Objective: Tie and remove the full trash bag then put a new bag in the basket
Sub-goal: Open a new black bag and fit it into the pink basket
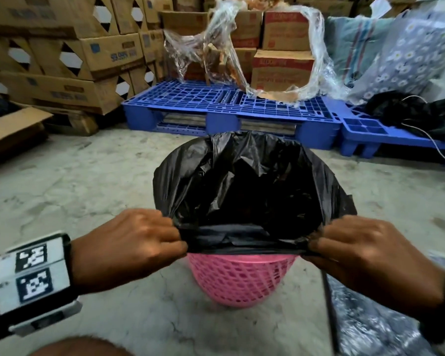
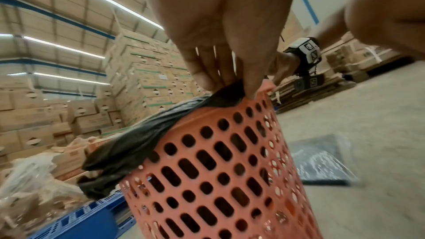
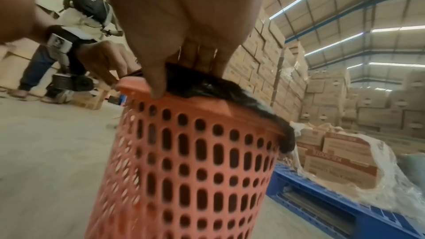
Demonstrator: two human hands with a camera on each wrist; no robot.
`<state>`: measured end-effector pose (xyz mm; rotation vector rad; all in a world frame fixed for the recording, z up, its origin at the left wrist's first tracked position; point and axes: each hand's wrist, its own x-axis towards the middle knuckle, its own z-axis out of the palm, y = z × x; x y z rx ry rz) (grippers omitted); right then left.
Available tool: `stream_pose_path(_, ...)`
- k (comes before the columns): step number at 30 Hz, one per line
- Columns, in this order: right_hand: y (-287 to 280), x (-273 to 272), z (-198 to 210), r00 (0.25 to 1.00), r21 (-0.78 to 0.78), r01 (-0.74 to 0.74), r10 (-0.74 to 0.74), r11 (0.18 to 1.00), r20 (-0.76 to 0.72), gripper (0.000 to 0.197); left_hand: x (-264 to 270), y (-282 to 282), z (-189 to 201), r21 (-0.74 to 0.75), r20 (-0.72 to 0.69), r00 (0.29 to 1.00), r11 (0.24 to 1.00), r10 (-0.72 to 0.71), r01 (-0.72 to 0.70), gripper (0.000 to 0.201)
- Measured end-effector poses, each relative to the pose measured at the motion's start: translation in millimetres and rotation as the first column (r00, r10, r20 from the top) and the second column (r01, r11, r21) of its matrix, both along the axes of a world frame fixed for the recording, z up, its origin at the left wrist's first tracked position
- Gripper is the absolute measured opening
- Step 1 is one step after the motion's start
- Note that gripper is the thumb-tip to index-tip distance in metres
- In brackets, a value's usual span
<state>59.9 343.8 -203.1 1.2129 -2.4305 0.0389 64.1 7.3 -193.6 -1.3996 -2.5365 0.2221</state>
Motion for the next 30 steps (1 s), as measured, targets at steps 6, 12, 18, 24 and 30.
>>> stream_pose_path(6, 19.1, 6.3, -33.4, 0.994, 0.194, -0.081, 0.093, 0.978, -0.053, 0.056, 5.4, -7.2, -27.1, -0.156, 0.083, 0.992, 0.984, 0.098, -0.084, 0.009)
stream_pose_path(12, 19.9, -4.2, -12.4, 0.999, -0.084, 0.020, -0.023, 0.996, -0.041, 0.025, -15.0, -13.1, 3.0, 0.501, 0.228, 0.970, 0.843, 0.089, -0.195, 0.018)
stream_pose_path(18, -3.7, -22.9, 2.8, 0.991, 0.157, 0.060, -0.078, 0.986, 0.113, 0.031, -57.7, -17.4, -13.3, 0.439, 0.485, 0.757, 0.626, 0.438, -0.644, 0.095)
stream_pose_path(24, 26.6, -13.2, 17.6, 0.923, 0.310, 0.032, -0.146, 0.950, 0.355, 0.021, -31.7, -12.5, -9.5, 0.474, 0.472, 0.810, 0.674, 0.349, -0.567, 0.078)
stream_pose_path(30, 7.1, -19.7, 87.4, 0.819, 0.218, 0.094, -0.200, 0.971, 0.538, 0.058, -58.9, -1.3, 1.4, 0.484, 0.464, 0.825, 0.688, 0.322, -0.541, 0.073)
